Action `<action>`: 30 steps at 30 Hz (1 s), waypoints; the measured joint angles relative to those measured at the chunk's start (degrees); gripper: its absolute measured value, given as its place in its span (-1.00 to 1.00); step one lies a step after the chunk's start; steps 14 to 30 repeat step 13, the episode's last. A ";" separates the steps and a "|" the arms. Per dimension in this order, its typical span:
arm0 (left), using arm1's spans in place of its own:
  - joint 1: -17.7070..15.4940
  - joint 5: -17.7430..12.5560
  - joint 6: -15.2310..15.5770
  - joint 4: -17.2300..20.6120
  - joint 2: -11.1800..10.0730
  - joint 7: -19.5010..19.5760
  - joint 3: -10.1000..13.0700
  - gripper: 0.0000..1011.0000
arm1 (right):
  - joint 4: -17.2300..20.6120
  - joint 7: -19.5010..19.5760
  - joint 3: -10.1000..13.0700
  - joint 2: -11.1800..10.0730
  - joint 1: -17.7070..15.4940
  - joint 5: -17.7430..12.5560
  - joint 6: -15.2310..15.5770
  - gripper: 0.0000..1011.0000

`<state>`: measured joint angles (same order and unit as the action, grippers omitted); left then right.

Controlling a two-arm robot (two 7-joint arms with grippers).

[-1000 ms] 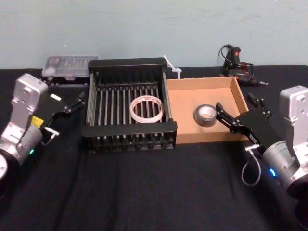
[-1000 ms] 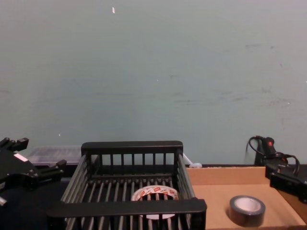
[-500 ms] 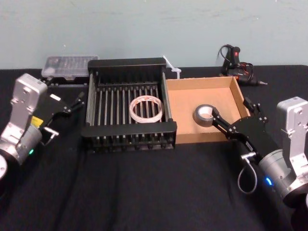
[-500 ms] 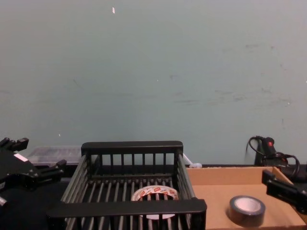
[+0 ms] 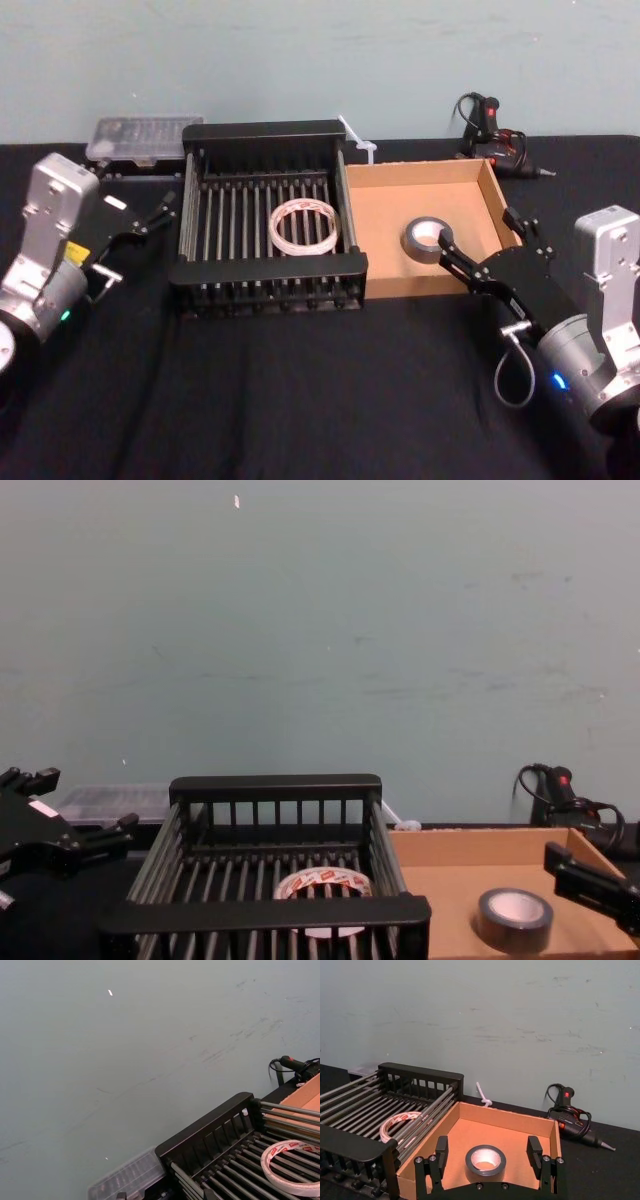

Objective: Pick up the white tape and place it into the black box , Pick up the silver tape and place it into the brown box.

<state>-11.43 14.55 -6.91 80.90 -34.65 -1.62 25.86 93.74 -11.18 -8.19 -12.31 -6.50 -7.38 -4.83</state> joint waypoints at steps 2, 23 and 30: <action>0.00 0.00 0.00 0.00 0.00 0.00 0.00 0.98 | 0.00 0.06 -0.01 0.01 0.00 -0.01 0.00 0.98; 0.00 0.00 0.00 0.00 0.00 0.00 0.00 0.98 | 0.00 0.22 -0.06 0.07 0.04 -0.01 0.00 0.98; 0.00 0.00 0.00 0.00 0.00 0.00 0.00 0.98 | 0.00 0.22 -0.06 0.07 0.04 -0.01 0.00 0.98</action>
